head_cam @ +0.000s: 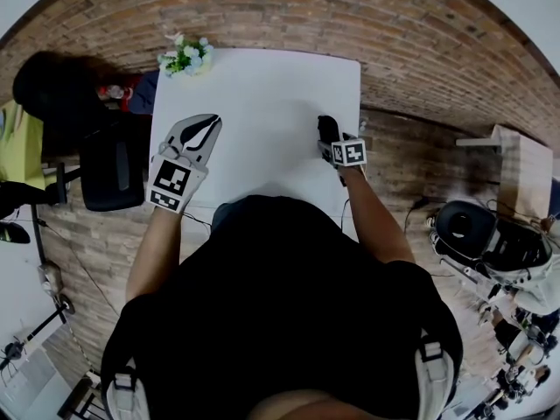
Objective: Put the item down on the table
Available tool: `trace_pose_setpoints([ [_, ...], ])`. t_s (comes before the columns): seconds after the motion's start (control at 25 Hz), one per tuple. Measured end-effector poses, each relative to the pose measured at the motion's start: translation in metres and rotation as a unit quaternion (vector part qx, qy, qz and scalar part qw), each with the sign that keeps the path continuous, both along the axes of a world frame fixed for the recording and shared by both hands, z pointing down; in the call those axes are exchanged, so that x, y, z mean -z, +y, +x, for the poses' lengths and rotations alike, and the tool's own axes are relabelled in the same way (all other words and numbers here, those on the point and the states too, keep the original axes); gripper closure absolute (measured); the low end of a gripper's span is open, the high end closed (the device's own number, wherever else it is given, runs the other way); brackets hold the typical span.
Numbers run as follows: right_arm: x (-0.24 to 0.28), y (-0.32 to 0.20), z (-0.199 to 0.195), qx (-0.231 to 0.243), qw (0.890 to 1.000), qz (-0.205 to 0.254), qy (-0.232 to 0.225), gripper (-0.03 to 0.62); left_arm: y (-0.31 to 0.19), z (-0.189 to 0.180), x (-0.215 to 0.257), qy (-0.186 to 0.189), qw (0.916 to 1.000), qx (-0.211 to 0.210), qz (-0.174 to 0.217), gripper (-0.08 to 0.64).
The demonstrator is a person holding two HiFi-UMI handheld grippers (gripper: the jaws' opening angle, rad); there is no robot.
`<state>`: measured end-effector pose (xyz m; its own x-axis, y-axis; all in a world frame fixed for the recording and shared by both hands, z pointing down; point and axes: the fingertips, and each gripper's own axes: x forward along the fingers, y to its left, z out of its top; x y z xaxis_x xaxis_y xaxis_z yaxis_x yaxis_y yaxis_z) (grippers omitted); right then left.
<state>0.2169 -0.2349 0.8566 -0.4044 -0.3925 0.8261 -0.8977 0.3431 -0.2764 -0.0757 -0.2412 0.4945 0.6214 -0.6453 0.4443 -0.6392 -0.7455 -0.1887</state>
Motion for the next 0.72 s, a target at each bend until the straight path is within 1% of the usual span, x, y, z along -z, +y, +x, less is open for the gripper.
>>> trace_pose_setpoints([
  [0.2, 0.012, 0.000, 0.002, -0.005, 1.000, 0.010, -0.006, 0.206, 0.003, 0.003, 0.002, 0.000, 1.0000, -0.003, 0.002, 0.538],
  [0.48, 0.038, -0.003, 0.000, 0.001, 0.999, 0.035, -0.011, 0.207, 0.005, 0.006, 0.007, 0.000, 0.9999, -0.007, 0.009, 0.538],
  [0.72, 0.065, -0.003, -0.008, 0.003, 0.998, 0.056, -0.030, 0.207, 0.009, 0.009, 0.009, 0.002, 0.9999, -0.010, 0.012, 0.538],
])
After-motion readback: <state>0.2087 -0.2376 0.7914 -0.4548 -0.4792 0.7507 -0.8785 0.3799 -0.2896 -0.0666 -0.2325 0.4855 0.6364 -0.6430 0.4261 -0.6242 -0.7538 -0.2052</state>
